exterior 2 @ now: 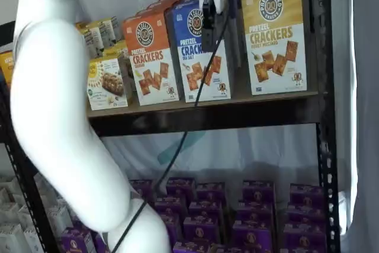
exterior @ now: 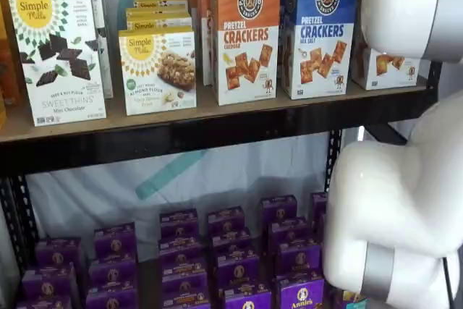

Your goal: Retrieve the yellow and white box located on the top shelf, the sixth one from the left

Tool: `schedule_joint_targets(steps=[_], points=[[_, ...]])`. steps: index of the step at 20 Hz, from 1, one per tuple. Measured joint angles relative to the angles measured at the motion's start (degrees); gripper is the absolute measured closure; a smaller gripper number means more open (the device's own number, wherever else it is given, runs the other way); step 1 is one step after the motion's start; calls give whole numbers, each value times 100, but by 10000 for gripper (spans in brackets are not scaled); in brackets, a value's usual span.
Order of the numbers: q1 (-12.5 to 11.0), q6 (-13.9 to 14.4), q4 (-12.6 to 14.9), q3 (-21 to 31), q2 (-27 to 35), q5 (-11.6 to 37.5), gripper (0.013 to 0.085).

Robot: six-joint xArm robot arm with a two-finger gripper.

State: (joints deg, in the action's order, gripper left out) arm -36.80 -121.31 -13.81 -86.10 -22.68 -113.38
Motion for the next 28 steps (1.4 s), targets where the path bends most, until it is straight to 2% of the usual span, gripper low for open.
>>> schedule_joint_targets(steps=[3,6,10,17,24,28], points=[[-45,-52,-17,152,-108,200,130],[-104,-161,21,425,-305,617,130],[-288,-333,-152,720,-503,1074,130],[-791,-432,-977,443,-279,779,130],[-1146,-445,-1756,498,-345,1025,130],[-1336,-491,-2202,628,-448,1348,130]])
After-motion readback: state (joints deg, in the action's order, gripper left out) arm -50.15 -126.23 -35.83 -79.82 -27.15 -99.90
